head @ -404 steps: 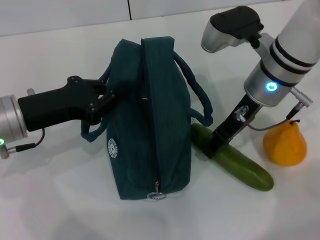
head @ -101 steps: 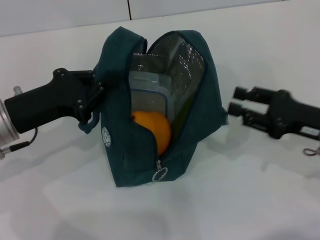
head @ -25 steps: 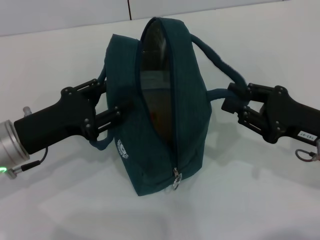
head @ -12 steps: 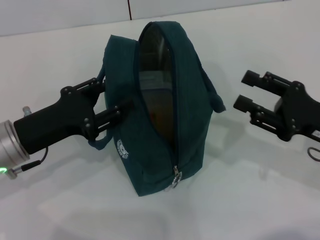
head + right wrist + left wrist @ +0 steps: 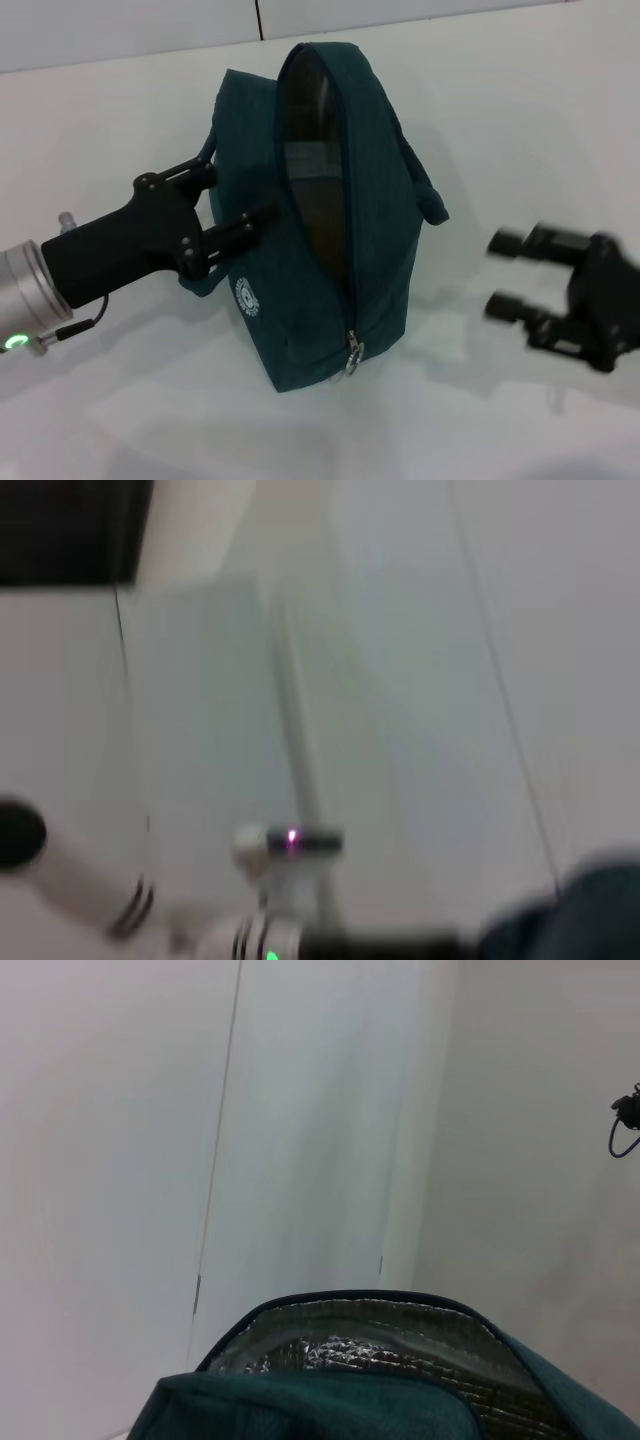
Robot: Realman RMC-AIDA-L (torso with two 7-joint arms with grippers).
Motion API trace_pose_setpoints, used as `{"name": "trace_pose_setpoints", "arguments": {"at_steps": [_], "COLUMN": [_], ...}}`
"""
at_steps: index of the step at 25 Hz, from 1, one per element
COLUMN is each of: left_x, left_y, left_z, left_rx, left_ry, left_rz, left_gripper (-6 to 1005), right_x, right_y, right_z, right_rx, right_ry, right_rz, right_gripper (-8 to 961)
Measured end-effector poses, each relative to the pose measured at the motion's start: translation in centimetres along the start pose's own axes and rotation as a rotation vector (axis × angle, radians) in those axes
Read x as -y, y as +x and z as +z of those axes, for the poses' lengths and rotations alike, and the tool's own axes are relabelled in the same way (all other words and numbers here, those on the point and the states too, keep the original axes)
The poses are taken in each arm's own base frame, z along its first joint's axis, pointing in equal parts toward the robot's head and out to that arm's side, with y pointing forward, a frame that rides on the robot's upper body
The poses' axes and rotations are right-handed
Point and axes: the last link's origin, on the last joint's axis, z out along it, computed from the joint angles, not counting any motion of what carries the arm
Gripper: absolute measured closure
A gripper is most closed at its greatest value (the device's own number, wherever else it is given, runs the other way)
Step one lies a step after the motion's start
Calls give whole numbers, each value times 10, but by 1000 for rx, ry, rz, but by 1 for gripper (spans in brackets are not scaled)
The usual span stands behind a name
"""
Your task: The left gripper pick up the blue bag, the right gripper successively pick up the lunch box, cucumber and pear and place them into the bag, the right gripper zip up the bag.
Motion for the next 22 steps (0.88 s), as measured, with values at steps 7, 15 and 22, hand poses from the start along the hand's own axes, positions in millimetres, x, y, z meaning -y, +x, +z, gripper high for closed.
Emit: {"name": "trace_pose_setpoints", "arguments": {"at_steps": [7,15,22], "left_x": [0,-2,-1], "left_y": [1,0,2], "left_z": [4,7,8], "left_rx": [-1,-6,-22], "left_ry": [-12,-17,-7], "left_rz": [5,12,12], "left_gripper": [374,376,377], "right_x": [13,14,13], "right_y": [37,51,57], "right_z": [26,55,61], "right_rx": [-203,-295,-327], "right_ry": [43,-52,-59], "right_rz": [69,123,162], "right_gripper": [386,393,398]}}
